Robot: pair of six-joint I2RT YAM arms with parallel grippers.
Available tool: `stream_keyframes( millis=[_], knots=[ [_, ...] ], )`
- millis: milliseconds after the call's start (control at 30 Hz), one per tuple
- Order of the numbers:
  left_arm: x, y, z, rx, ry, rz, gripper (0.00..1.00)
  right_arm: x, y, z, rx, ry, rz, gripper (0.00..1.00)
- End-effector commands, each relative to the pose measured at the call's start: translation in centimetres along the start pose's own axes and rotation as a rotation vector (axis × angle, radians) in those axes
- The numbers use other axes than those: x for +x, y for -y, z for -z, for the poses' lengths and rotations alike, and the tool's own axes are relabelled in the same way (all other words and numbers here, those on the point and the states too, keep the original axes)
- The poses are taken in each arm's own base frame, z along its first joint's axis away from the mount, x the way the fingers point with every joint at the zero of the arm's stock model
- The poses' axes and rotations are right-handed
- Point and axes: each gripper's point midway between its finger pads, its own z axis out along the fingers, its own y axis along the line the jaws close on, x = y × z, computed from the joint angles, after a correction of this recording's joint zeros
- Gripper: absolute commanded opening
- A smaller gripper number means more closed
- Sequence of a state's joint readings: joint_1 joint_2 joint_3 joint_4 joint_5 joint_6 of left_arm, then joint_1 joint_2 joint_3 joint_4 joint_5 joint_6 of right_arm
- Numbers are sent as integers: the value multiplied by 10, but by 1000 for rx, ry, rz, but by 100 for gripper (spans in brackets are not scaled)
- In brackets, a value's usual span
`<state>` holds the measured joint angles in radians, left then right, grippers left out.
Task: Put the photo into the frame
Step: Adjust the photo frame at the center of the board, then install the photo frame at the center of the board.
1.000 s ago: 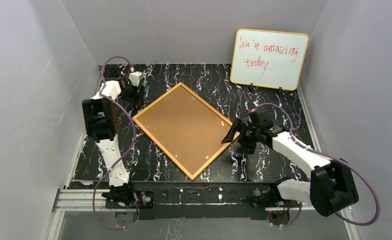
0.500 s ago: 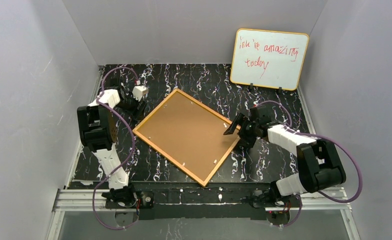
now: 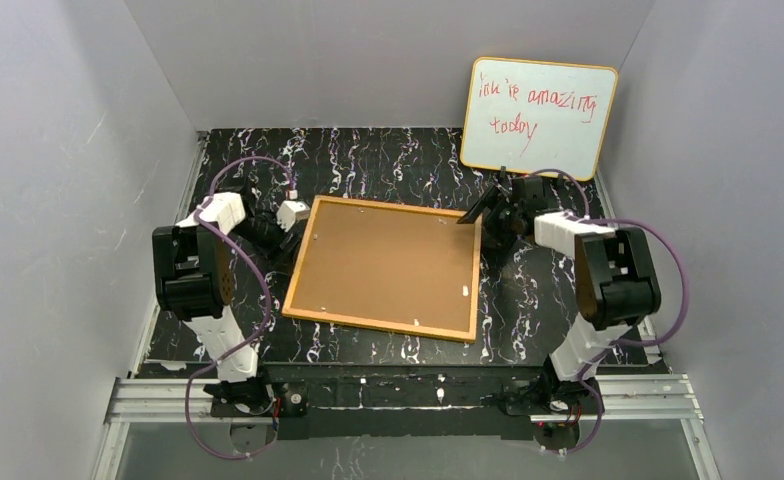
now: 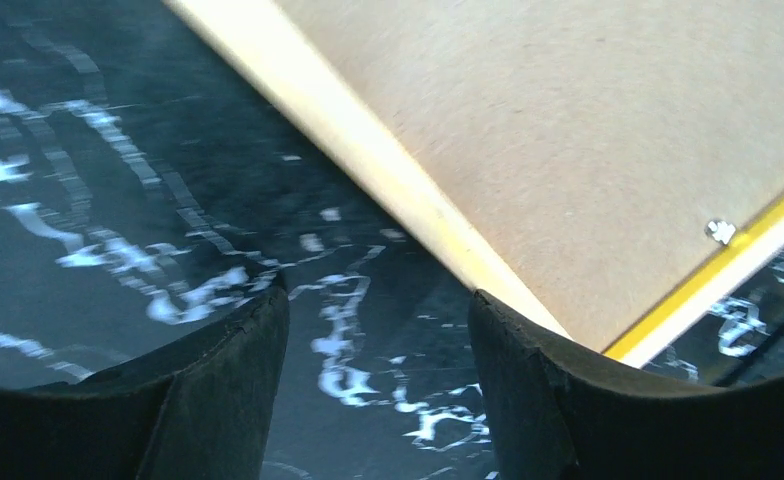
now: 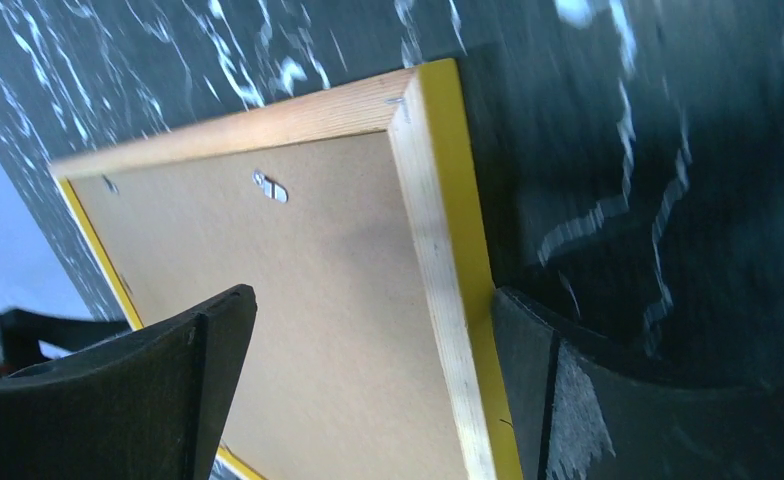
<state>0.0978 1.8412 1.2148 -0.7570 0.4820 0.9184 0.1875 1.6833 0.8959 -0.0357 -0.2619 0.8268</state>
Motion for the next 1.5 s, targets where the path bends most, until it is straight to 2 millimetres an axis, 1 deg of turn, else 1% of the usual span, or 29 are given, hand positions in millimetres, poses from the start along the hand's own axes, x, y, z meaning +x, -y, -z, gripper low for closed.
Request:
stream_keyframes(
  millis=[0,67,133,233,300,367,433,500,533,600,633,700,733,833,900,933,1033,1133,1200,1267,1333,1400,1467],
  knots=[
    [3,76,-10,255,1,33,65,-26,-46,-19,-123,1,41,94],
    [2,83,-11,269,4,24,65,-40,-53,-25,-121,11,48,94],
    [0,88,-9,288,15,30,65,-53,-58,-26,-110,23,51,94],
    [-2,93,-1,312,20,26,65,-74,-59,-19,-57,77,74,92],
    [-6,87,6,303,42,44,65,-86,-60,-6,-5,128,95,91],
    [-10,76,17,302,78,74,65,-96,-65,11,6,188,112,89],
    [-13,62,28,302,108,113,64,-99,-74,27,-15,232,125,87],
    [-17,51,34,308,154,163,62,-95,-84,39,-35,247,129,85],
    [-18,45,34,315,171,194,61,-90,-91,41,-54,244,133,84],
    [-21,40,27,331,184,243,58,-67,-113,37,-128,205,148,81],
    [-22,37,22,340,191,272,55,-51,-125,33,-171,171,158,80],
    [-25,33,12,360,202,333,51,-13,-160,23,-269,94,206,79],
    [-26,31,8,371,206,353,49,4,-173,18,-300,57,225,79],
    [-27,26,-3,403,209,403,41,55,-207,-1,-354,-51,289,77],
    [-29,25,-7,422,215,421,37,84,-228,-13,-397,-105,319,75],
    [-28,25,-9,431,215,426,34,97,-232,-23,-402,-139,325,74],
    [-26,26,-13,441,213,428,27,129,-245,-43,-419,-203,344,71],
    [-22,28,-17,454,207,430,22,153,-258,-56,-448,-255,348,68],
    [-20,31,-19,467,206,433,18,167,-262,-66,-451,-287,358,66],
    [-20,37,-22,486,204,437,16,179,-263,-72,-448,-317,365,65],
    [-21,48,-26,514,198,425,14,187,-261,-77,-446,-339,364,65],
    [-20,61,-31,532,172,398,14,192,-258,-79,-441,-353,363,64],
    [-21,67,-34,547,167,399,14,196,-253,-80,-434,-364,362,64]
  ],
)
